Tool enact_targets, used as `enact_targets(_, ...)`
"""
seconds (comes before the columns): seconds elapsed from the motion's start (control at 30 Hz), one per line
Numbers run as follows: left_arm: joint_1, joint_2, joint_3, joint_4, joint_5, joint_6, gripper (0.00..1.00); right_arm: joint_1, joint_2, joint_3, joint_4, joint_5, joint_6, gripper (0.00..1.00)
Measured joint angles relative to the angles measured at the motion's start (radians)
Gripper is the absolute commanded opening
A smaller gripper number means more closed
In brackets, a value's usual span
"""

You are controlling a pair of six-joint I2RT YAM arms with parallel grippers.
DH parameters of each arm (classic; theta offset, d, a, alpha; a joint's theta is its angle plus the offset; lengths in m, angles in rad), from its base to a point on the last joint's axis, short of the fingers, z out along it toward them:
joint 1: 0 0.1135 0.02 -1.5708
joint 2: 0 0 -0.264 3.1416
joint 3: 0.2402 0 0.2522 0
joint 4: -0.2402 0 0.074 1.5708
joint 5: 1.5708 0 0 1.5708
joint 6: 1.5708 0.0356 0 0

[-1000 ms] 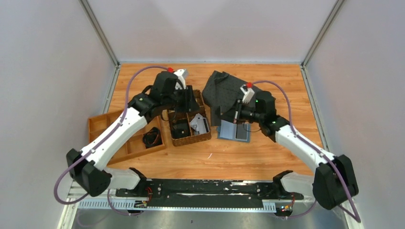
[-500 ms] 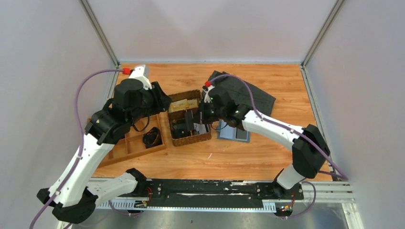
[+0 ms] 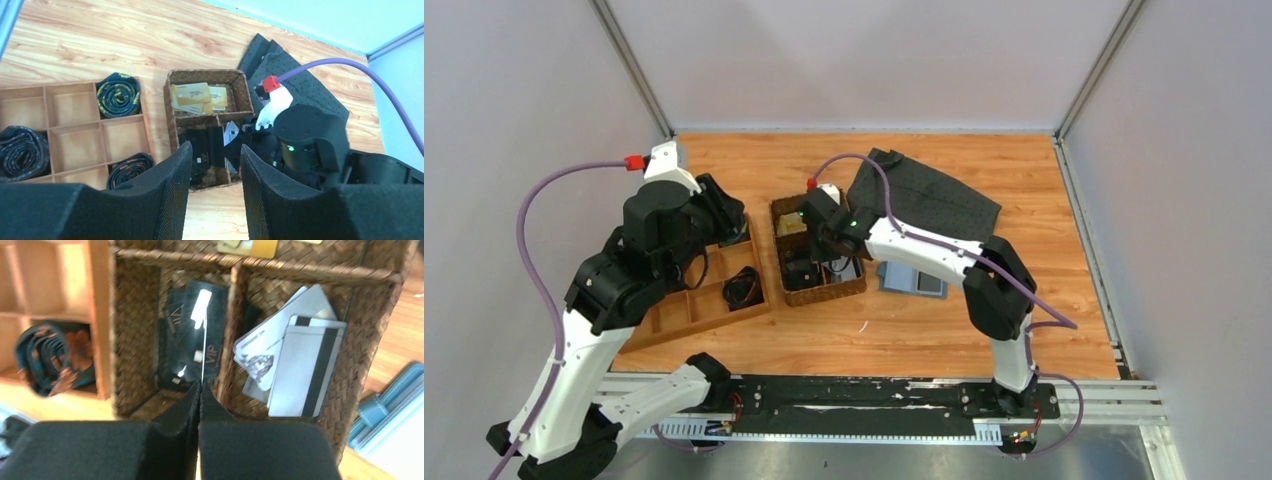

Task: Take the credit cards out of the card holder
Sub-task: Place the credit card in the storage box.

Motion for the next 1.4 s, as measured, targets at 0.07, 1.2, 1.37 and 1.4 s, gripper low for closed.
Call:
enact_targets(0.07, 0.0, -0.004, 0.0, -0.006, -0.013, 0.0, 0.43, 0.009, 0.05, 0.056, -0.055, 0.061, -0.01, 0.0)
enact_targets(1.2, 0.001, 0.016, 0.0, -0.015, -0.055, 0.019, 0.43, 0.114, 0.38, 0.453, -0.301, 0.253, -0.107, 0.35)
enact_targets(1.37, 0.001, 0.023, 0.0, -0.015, -0.052, 0.019, 0.43, 0.114, 0.35, 0.421, -0.282, 0.181, -0.105, 0.43)
enact_targets(1.4, 0.001, 0.024, 0.0, -0.015, -0.052, 0.019, 0.43, 0.114, 0.337, 0.414, -0.276, 0.168, -0.104, 0.46)
